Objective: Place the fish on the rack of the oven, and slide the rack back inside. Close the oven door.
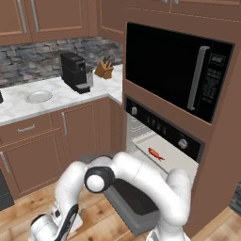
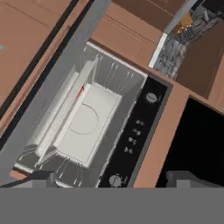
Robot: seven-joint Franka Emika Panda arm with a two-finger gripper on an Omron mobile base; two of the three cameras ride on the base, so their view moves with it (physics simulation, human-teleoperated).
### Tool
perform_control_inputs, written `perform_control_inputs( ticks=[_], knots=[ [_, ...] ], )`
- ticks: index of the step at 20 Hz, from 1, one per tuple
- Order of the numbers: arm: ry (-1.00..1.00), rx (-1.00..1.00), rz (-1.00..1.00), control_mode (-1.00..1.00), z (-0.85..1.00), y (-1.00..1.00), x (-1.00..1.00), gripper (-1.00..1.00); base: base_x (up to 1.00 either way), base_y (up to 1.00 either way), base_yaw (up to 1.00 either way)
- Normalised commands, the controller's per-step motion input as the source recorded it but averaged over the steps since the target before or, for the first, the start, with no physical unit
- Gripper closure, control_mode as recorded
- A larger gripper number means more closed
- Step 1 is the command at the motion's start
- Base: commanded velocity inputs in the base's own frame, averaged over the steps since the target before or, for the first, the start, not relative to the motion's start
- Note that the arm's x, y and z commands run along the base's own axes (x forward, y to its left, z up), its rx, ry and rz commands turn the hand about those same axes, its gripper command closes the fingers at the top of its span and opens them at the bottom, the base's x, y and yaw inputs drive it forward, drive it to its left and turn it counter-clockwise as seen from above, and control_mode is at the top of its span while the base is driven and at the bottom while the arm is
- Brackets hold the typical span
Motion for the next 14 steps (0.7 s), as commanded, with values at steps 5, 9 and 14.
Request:
perform_control_inputs(
  ticks=[5, 9, 14],
  knots=[
    [-0.08, -0.28, -0.19, -1.0, -0.63, -0.34, 0.16, -1.0, 0.0, 0.0, 0.0],
    [0.01, -0.2, -0.19, -1.0, -0.43, -0.56, 0.63, -1.0, 0.0, 0.0, 0.0],
    [0.11, -0.1, -0.19, -1.0, -0.27, -0.54, 0.56, -1.0, 0.0, 0.0, 0.0]
  ],
)
